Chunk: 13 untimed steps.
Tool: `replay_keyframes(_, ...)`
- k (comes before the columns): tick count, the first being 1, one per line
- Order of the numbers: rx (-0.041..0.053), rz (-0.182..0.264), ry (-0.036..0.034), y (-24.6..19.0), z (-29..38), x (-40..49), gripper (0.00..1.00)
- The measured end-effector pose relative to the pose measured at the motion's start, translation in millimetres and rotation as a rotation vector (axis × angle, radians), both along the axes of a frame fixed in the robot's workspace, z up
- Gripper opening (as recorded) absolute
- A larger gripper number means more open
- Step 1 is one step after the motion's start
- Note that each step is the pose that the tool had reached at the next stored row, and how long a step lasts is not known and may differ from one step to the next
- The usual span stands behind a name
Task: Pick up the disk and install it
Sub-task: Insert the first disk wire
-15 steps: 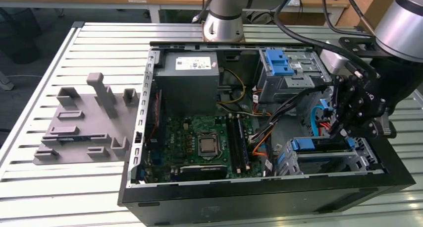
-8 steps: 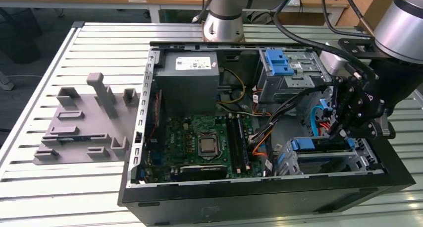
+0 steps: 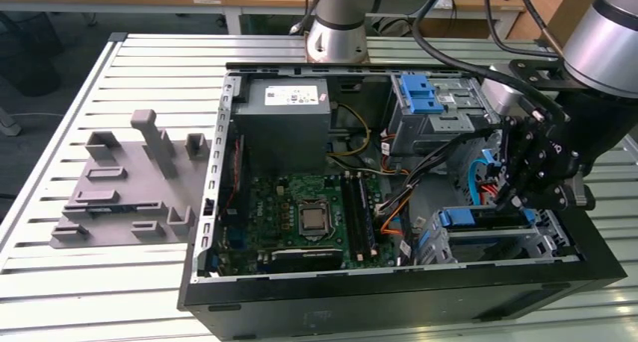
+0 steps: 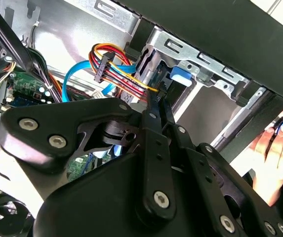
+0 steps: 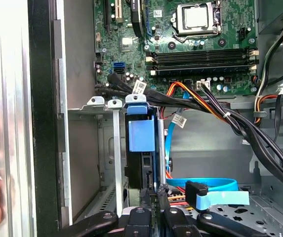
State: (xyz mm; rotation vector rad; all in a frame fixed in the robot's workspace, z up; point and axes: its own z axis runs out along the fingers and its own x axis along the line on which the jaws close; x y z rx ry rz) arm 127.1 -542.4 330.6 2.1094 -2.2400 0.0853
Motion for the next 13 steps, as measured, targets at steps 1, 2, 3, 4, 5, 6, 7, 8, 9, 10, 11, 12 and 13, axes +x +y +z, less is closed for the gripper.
replay_keyframes(1, -0.0001, 0.000, 0.0000, 0.0, -0.2, 0.0, 0.17)
replay_keyframes(2, 0.0002, 0.000, 0.0000, 0.0, -0.6, 0.0, 0.17)
replay_keyframes(3, 0.0002, 0.000, 0.0001, 0.0, -0.9, 0.0, 0.17)
replay_keyframes(4, 0.0004, 0.000, 0.0001, 0.0, -1.1, 0.0, 0.17)
replay_keyframes(5, 0.0002, 0.000, 0.0001, -0.1, -1.2, 0.0, 0.17)
replay_keyframes(6, 0.0002, 0.000, 0.0001, -0.1, -1.3, 0.0, 0.17)
replay_keyframes(7, 0.0003, 0.000, 0.0002, 0.0, -1.5, 0.0, 0.17)
replay_keyframes(8, 0.0006, 0.000, 0.0001, 0.0, -1.9, 0.0, 0.17)
replay_keyframes(9, 0.0009, 0.000, 0.0002, -0.2, -2.4, 0.0, 0.17)
replay_keyframes(10, 0.0010, 0.000, 0.0004, -0.3, -2.7, 0.1, 0.17)
replay_keyframes(11, 0.0008, 0.000, 0.0005, -0.3, -2.8, 0.1, 0.17)
replay_keyframes(12, 0.0008, 0.000, 0.0005, -0.3, -2.8, 0.1, 0.17)
replay_keyframes(13, 0.0008, 0.000, 0.0005, -0.3, -2.8, 0.2, 0.17)
